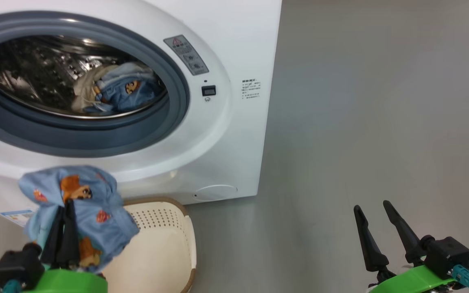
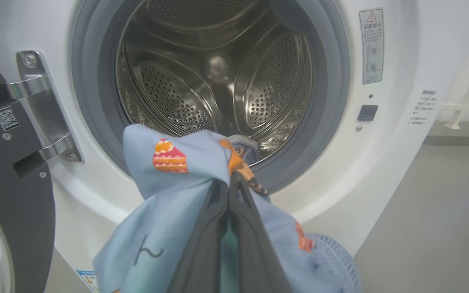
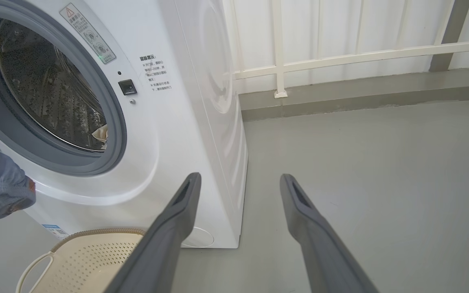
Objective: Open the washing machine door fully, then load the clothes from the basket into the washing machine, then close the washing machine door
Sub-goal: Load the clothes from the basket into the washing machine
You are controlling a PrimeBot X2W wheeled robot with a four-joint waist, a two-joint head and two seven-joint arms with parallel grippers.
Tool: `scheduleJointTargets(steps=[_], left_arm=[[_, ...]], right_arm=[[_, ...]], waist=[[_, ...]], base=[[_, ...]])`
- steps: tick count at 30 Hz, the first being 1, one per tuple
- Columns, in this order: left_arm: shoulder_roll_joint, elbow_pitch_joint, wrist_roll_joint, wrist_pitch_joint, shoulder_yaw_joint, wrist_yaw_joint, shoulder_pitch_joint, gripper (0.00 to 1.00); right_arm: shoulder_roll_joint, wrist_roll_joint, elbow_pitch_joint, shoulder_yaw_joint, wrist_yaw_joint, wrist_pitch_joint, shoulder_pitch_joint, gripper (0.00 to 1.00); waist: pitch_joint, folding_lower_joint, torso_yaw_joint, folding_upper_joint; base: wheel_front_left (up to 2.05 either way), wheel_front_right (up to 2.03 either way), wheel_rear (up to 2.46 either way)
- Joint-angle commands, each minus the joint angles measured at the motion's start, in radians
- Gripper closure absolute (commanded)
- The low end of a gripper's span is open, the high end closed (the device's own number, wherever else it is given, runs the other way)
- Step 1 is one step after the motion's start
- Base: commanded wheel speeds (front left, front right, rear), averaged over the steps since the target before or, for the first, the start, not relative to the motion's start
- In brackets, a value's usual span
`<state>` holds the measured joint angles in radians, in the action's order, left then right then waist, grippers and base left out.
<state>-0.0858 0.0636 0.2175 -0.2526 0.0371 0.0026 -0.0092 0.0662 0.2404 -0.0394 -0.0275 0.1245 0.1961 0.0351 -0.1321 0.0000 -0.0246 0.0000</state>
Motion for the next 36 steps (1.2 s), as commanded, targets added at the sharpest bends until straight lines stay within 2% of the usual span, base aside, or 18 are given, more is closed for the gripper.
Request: scheduleJointTargets(steps=[1,10,22,36], left_arm=[[-0.013,-0.008,-0.006,-0.009,0.035,-0.005,-0.062,1.0],[-0.048,0.103,-0.017,-0.009,0.033,-0.029,-0.242,1.0],[-0.13,0.28,-0.03,0.029,0.015,-0.052,-0.511,1.0],[-0.2,0.5,-0.035,0.082,-0.011,-0.071,-0.788,1.0]], right_arm=[[0.003,-0.007,0.027,-0.025,0.006,0.012,-0.044,0.0],[0.002,-0.01,0.022,-0.036,0.006,0.018,-0.078,0.0],[0.005,-0.009,0.014,-0.048,0.006,0.021,-0.108,0.0],[0.001,-0.003,0.014,-0.054,0.006,0.035,-0.144,0.0]], waist=[[-0.03,0.0,-0.001,0.0],[-0.082,0.0,-0.02,0.0],[-0.143,0.0,-0.063,0.0],[-0.281,0.0,-0.119,0.0]], base=[[0.0,0.0,0.0],[0.0,0.0,0.0],[0.0,0.0,0.0],[0.0,0.0,0.0]])
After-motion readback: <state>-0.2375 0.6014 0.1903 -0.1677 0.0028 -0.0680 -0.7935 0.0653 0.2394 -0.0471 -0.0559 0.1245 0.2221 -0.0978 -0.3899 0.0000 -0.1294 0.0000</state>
